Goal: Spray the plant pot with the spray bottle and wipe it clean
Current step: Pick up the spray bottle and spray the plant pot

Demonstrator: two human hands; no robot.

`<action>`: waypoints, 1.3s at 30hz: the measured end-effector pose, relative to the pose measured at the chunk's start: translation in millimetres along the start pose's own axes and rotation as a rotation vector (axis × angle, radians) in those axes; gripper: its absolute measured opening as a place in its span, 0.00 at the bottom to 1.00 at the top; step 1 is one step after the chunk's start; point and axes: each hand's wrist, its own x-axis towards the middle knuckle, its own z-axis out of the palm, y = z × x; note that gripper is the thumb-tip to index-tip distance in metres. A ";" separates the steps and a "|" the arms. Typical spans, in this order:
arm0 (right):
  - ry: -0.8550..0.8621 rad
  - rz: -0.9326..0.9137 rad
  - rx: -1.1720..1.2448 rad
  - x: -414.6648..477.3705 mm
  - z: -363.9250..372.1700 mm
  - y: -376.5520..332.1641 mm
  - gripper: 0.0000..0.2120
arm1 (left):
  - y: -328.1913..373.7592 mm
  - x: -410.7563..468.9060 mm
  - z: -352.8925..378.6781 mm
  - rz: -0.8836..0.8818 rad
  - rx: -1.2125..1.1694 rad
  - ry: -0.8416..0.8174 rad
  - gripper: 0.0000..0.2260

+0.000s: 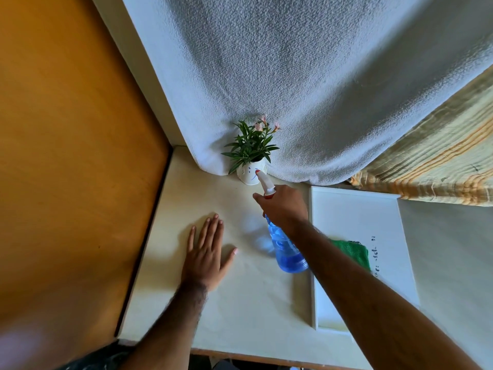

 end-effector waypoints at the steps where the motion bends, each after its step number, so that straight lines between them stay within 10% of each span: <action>1: -0.011 0.002 0.005 0.8 0.5 -0.5 0.17 | 0.1 0.4 0.0 -0.002 -0.001 -0.001 0.36; 16: 0.000 0.090 0.115 -0.2 -0.7 5.5 0.12 | -0.6 -0.5 -0.6 -0.012 -0.020 -0.007 0.36; 27: 0.445 -0.075 0.658 -20.3 -87.4 30.5 0.07 | -0.7 -1.2 0.3 -0.005 -0.032 0.020 0.36; 39: 0.731 -0.226 0.592 11.3 -110.5 106.5 0.13 | -3.0 -0.6 10.4 0.008 -0.018 0.044 0.37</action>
